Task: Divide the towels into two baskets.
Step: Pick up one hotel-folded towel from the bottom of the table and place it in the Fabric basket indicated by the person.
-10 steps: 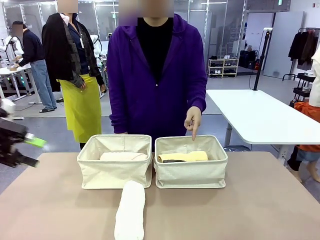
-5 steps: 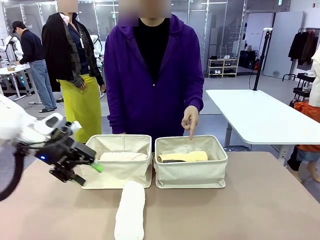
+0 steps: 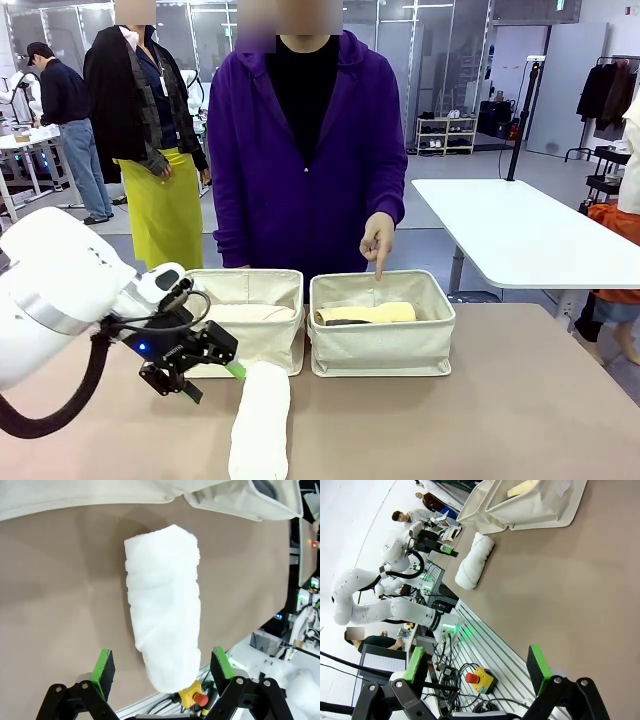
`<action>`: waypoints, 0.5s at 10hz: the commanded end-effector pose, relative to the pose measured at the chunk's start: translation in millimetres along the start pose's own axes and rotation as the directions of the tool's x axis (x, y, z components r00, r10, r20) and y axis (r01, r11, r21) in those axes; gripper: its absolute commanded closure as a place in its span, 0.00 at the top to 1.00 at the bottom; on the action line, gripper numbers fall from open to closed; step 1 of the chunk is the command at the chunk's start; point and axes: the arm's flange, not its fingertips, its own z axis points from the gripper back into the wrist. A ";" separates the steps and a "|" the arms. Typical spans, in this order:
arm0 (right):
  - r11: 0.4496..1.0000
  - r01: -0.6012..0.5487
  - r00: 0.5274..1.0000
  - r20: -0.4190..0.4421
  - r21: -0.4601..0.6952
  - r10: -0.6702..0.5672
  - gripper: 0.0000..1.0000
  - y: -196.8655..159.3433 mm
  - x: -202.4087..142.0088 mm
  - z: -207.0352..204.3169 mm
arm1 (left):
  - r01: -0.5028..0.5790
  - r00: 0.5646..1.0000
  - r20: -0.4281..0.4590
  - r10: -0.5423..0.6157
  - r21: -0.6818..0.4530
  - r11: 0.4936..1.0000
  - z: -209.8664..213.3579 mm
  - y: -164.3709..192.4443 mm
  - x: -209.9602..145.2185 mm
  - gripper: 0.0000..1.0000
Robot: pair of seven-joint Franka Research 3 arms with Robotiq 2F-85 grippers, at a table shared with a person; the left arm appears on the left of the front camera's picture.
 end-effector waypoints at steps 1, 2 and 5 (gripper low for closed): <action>1.000 -0.005 1.000 0.012 0.006 0.005 1.00 4.1 -0.1 1.0 | -0.028 0.998 0.059 0.028 -0.005 1.000 -17.1 9.5 -33.0 0.97; 1.000 -0.005 1.000 0.012 0.006 0.005 1.00 4.1 -0.1 1.0 | -0.043 0.999 0.027 0.044 -0.013 0.999 -26.1 9.3 -34.6 0.97; 1.000 -0.005 1.000 0.012 0.006 0.005 1.00 4.1 -0.1 1.0 | -0.033 0.999 -0.026 0.032 -0.027 0.999 -51.9 7.1 -40.2 0.97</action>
